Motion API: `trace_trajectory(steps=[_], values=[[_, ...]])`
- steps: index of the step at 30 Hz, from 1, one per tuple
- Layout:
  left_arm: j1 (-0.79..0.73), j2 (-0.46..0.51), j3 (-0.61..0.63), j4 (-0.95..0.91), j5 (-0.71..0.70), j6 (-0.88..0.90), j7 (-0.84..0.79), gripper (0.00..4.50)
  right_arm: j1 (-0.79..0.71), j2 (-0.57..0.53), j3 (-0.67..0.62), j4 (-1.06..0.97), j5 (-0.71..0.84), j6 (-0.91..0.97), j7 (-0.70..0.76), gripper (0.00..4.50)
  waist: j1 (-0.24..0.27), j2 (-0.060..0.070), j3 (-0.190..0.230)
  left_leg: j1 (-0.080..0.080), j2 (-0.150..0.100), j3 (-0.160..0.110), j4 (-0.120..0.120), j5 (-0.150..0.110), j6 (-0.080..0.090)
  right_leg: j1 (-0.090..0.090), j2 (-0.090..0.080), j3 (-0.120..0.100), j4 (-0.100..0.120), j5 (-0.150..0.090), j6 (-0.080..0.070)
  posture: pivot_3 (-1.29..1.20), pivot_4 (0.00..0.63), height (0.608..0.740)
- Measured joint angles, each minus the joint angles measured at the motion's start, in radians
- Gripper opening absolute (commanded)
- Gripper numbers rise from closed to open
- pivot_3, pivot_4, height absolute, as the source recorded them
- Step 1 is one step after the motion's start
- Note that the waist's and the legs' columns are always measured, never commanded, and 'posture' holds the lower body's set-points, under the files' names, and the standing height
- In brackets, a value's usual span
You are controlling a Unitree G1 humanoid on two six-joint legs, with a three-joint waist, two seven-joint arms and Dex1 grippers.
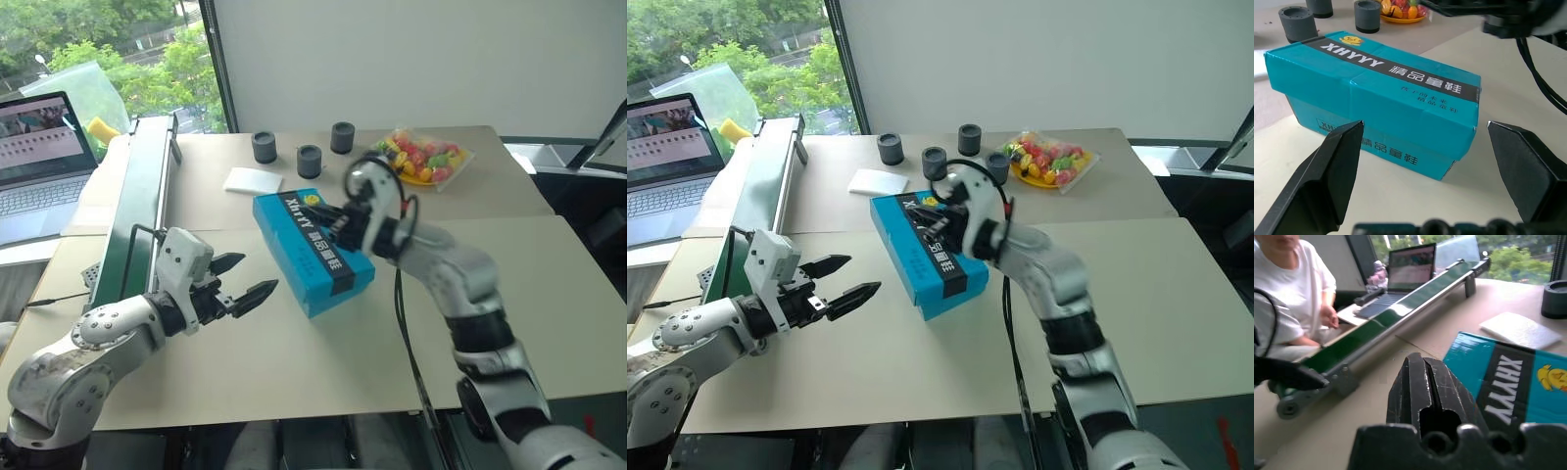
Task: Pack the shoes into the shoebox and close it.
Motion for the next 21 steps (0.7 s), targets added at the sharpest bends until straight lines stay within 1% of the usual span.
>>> trace_trajectory(steps=[2,3,4,7,9,11,15,19,21], values=[[0.000,-0.002,0.000,-0.002,-0.001,0.000,0.005,4.30,-0.045,0.024,0.052,0.122,-0.090,-0.062,-0.003,0.02,0.004,0.000,0.000,-0.004,-0.001,0.000,0.000,0.000,0.000,-0.005,-0.001,0.000,0.001,0.000,0.000,0.00,0.150,0.740],[0.001,-0.002,0.000,-0.003,-0.001,0.000,0.010,4.30,-0.062,0.033,0.084,0.193,-0.140,-0.105,0.008,0.02,0.007,-0.001,-0.001,-0.010,-0.001,-0.001,0.002,0.000,0.000,-0.010,-0.002,-0.001,0.001,0.001,0.001,0.00,0.150,0.740],[0.002,-0.005,0.001,-0.003,-0.001,0.000,0.015,4.30,-0.071,0.041,0.121,0.258,-0.191,-0.144,0.029,0.02,0.008,-0.001,-0.001,-0.013,-0.001,-0.001,0.003,0.000,0.000,-0.012,-0.002,-0.001,0.001,0.001,0.001,0.00,0.150,0.740],[0.005,-0.007,0.001,-0.007,-0.001,0.000,0.026,4.30,-0.096,0.075,0.202,0.411,-0.299,-0.239,0.071,0.02,0.003,-0.001,-0.001,-0.012,-0.001,-0.003,0.003,0.000,0.000,-0.012,-0.002,0.000,0.001,0.002,0.001,0.00,0.150,0.740],[0.010,-0.011,0.001,-0.016,-0.002,0.000,0.035,4.30,-0.136,0.089,0.230,0.476,-0.361,-0.277,0.089,0.02,-0.002,-0.002,-0.001,-0.007,0.000,-0.004,0.003,0.000,0.000,-0.009,-0.002,0.001,0.001,0.003,0.000,0.00,0.150,0.740],[0.017,-0.016,0.003,-0.027,-0.003,0.000,0.046,4.30,-0.149,0.098,0.231,0.517,-0.402,-0.308,0.099,0.02,-0.003,-0.002,-0.002,-0.002,0.000,-0.004,0.002,0.000,0.000,-0.005,-0.001,0.001,0.002,0.003,-0.001,0.00,0.150,0.740],[0.037,-0.021,0.019,-0.033,-0.003,0.000,0.066,4.30,-0.152,0.120,0.228,0.547,-0.449,-0.330,0.106,0.02,-0.003,-0.002,-0.002,0.011,0.001,-0.004,0.000,0.000,-0.001,0.009,0.000,0.000,0.000,0.002,-0.001,0.00,0.150,0.740],[0.045,-0.045,0.027,-0.043,-0.001,-0.001,0.105,4.30,-0.150,0.144,0.207,0.560,-0.474,-0.346,0.106,0.02,-0.005,-0.003,-0.003,0.012,0.001,-0.004,0.000,0.000,-0.001,0.009,0.000,0.000,0.001,0.002,-0.001,0.00,0.150,0.740],[0.050,-0.058,0.030,-0.046,0.001,-0.003,0.127,4.30,-0.142,0.155,0.157,0.549,-0.453,-0.331,0.107,0.02,-0.006,-0.003,-0.003,0.011,0.001,-0.005,0.000,0.000,-0.001,0.009,0.000,0.000,0.001,0.002,-0.002,0.00,0.150,0.740]])
